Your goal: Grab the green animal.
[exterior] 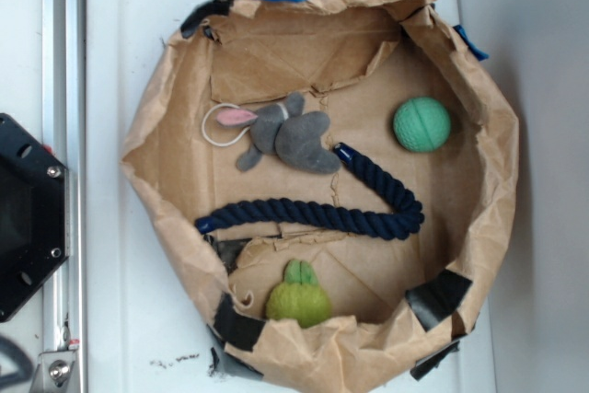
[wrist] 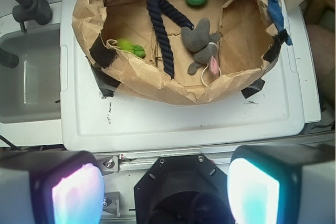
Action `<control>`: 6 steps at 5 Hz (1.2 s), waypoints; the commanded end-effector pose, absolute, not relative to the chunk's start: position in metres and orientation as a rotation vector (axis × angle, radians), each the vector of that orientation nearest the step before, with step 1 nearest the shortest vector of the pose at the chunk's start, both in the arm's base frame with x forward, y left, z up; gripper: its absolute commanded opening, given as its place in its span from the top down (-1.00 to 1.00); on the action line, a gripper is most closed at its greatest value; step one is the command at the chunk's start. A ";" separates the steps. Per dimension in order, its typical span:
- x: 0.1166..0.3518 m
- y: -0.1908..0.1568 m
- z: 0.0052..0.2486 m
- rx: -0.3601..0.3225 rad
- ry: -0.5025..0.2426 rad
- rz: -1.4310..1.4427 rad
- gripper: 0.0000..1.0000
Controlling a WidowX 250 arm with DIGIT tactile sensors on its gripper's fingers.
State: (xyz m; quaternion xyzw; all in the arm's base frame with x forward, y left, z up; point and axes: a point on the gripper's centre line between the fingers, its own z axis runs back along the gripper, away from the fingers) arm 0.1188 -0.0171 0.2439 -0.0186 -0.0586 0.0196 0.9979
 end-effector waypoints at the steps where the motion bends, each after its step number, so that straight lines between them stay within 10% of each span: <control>1: 0.119 -0.017 0.244 -0.037 -0.117 0.039 -1.00; 4: 0.210 -0.015 0.219 -0.051 -0.159 0.013 -1.00; 6: 0.214 -0.036 0.195 -0.103 -0.136 -0.333 -1.00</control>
